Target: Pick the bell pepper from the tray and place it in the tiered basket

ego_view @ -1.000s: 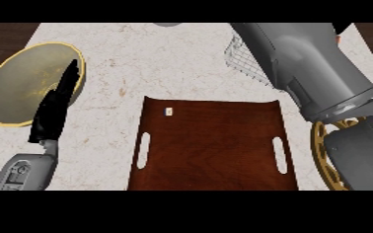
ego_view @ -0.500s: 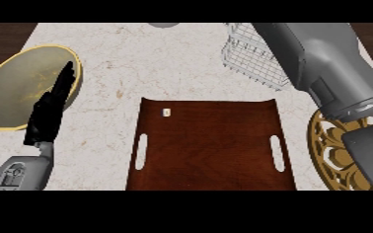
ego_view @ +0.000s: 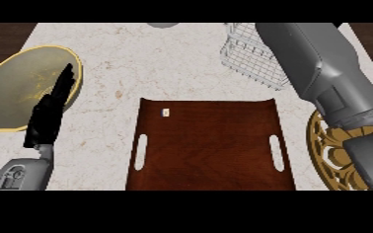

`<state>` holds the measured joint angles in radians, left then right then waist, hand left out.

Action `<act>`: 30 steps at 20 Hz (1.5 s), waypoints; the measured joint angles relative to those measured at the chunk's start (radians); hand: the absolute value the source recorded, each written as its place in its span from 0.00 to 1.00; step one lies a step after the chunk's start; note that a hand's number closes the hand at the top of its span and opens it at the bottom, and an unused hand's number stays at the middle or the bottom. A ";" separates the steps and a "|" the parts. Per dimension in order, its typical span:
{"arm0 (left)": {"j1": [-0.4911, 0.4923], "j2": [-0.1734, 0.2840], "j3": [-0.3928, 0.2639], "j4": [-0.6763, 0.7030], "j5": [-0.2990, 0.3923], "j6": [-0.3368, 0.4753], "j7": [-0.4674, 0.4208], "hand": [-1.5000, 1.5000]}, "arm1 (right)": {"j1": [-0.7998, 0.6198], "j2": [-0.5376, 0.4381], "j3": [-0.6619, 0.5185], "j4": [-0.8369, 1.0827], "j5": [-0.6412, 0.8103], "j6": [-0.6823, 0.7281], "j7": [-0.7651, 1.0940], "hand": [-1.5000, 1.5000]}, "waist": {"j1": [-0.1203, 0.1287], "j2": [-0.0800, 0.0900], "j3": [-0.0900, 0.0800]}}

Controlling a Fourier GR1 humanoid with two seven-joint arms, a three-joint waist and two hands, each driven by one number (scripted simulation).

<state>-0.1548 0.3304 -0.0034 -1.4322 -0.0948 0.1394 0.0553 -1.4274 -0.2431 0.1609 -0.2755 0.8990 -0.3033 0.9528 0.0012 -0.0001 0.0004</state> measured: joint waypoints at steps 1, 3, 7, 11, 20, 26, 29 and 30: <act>0.004 0.002 0.000 -0.009 0.000 -0.004 0.005 0.50 | 0.017 0.005 -0.012 -0.008 -0.009 -0.010 0.007 0.00 | 0.001 0.000 0.000; 0.007 -0.001 -0.002 -0.019 -0.005 -0.005 0.006 0.50 | 0.051 0.002 -0.032 -0.030 -0.026 -0.016 0.004 0.00 | 0.002 -0.001 0.000; 0.021 -0.003 0.006 -0.034 -0.005 -0.009 0.008 0.50 | 0.113 -0.006 -0.056 -0.102 -0.035 -0.091 -0.013 0.00 | 0.002 -0.001 0.000; 0.019 -0.007 0.013 -0.027 -0.007 -0.011 0.006 0.50 | 0.163 -0.018 -0.067 -0.196 -0.028 -0.167 -0.022 0.00 | -0.005 -0.003 0.000; 0.030 -0.017 0.024 -0.018 -0.021 -0.003 0.004 0.50 | 0.217 -0.077 -0.061 -0.459 0.056 -0.189 0.078 0.00 | -0.026 -0.013 -0.001; 0.064 -0.017 0.038 -0.033 -0.023 0.006 0.006 0.50 | 0.330 -0.114 -0.123 -0.692 0.025 -0.137 0.136 0.00 | -0.058 -0.026 0.000; 0.084 -0.013 0.046 -0.043 -0.023 0.009 0.009 0.50 | 0.431 -0.116 -0.137 -0.835 0.002 -0.109 0.153 0.00 | -0.077 -0.034 0.000; 0.088 -0.016 0.046 -0.043 -0.026 0.013 0.009 0.50 | 0.458 -0.117 -0.138 -0.890 -0.003 -0.095 0.160 0.00 | -0.083 -0.035 0.000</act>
<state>-0.0667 0.3146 0.0421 -1.4756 -0.1204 0.1525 0.0642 -0.9697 -0.3603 0.0225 -1.1656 0.8962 -0.3986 1.1127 -0.0822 -0.0355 0.0003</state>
